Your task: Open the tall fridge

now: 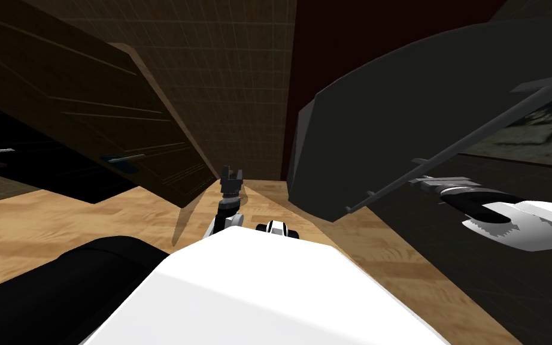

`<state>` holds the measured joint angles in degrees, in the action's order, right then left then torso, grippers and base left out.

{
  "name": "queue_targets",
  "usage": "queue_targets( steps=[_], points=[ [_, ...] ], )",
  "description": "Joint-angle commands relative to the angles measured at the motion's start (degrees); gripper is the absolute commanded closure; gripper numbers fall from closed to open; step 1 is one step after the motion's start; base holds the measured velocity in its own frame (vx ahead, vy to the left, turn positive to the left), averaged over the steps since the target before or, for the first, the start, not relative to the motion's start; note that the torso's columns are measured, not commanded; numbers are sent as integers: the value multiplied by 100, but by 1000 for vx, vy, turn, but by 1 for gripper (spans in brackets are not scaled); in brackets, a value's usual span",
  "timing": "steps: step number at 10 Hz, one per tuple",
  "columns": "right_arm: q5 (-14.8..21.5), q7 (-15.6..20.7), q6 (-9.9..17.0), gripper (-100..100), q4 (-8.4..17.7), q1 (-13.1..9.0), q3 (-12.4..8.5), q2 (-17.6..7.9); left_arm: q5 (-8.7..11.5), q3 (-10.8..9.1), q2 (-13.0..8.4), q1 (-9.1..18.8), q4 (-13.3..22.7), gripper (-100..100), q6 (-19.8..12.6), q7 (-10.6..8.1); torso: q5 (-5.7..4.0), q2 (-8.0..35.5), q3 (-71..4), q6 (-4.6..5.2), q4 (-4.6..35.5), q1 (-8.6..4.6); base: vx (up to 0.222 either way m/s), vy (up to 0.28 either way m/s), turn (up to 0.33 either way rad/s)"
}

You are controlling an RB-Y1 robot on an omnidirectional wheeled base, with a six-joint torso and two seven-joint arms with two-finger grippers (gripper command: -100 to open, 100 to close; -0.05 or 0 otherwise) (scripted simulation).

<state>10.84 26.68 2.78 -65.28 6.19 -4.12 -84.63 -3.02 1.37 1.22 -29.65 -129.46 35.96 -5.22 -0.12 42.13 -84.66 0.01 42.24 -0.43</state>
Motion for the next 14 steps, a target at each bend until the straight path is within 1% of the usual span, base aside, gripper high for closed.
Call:
queue_targets(
  steps=[1, 2, 3, 4, 5, 6, 7, 8, 9, 10, 11, 12, 13, 14],
  points=[
    [-102, 128, -268, 100, 447, -400, 337, -109, 0, -1, -1, -1, 0, 0, 0, 0, -8, -6, -4, 0, -3, -13, -134, 120, 92],
    [-102, 128, -280, 100, 613, -564, 490, -109, 0, 1, 1, 1, 1, 0, 0, 0, 10, 34, 18, -5, 6, 56, -137, 207, 60],
    [-102, 128, -280, 100, 780, -725, 658, -109, 0, 1, 1, 1, 0, 0, 0, 0, 29, 38, 26, 1, 13, 92, -57, 129, -10],
    [-102, 128, -280, 100, 928, -883, 812, -109, 0, 1, 1, 0, 0, 0, 0, 0, 22, 14, 10, 2, 6, 57, -12, 43, -12],
    [-102, 128, -280, 100, 1078, -1062, 812, -109, 0, 0, 0, 0, 0, 0, 0, 0, 5, -6, -4, -1, -2, 15, 8, -2, 3],
    [-102, 128, -280, 100, 1186, -1067, 812, -109, 0, -1, -1, -1, 0, 0, 0, 0, -2, -10, -7, -2, -4, 1, 13, -16, 6],
    [-180, 273, -570, 100, 1393, -1281, 1055, -181, 0, -1, -1, -1, 0, 0, 0, 0, 0, -1, -2, 0, -2, 12, -104, 156, 109],
    [-180, 273, -581, 100, 1550, -1416, 1188, -181, 0, 1, 1, 1, 1, 0, 0, 0, 20, 39, 22, -6, 9, 87, -94, 217, 48],
    [-180, 273, -581, 100, 1742, -1608, 1368, -181, 0, 1, 2, 1, 0, 0, 0, 0, 34, 39, 26, 2, 14, 100, -61, 115, -19],
    [-180, 273, -581, 100, 1920, -1788, 1527, -181, 0, 1, 1, 0, 0, 0, 0, 0, 19, 26, 17, 2, 9, 48, -47, 38, -7],
    [-180, 273, -581, 100, 2014, -1864, 1557, -181, 0, 0, 0, 0, 0, 0, 0, 0, 2, 11, 7, 1, 4, 7, -17, -2, 0],
    [-180, 273, -581, 100, 2140, -1978, 1557, -181, 0, -1, -1, 0, 0, 0, 0, 0, -4, -2, -1, -1, -2, -2, 3, -18, 3],
    [-180, 273, -581, 100, 2228, -1978, 1557, -181, 0, -1, -1, -1, 0, 0, 0, 0, 1, -4, -3, -1, -2, 14, 9, -19, 0],
    [-180, 273, -581, 100, 2228, -1978, 1557, -181, 0, -1, -1, -1, 0, 0, 0, 0, 8, 3, 1, -1, 0, 34, 8, -13, -1]
  ],
)
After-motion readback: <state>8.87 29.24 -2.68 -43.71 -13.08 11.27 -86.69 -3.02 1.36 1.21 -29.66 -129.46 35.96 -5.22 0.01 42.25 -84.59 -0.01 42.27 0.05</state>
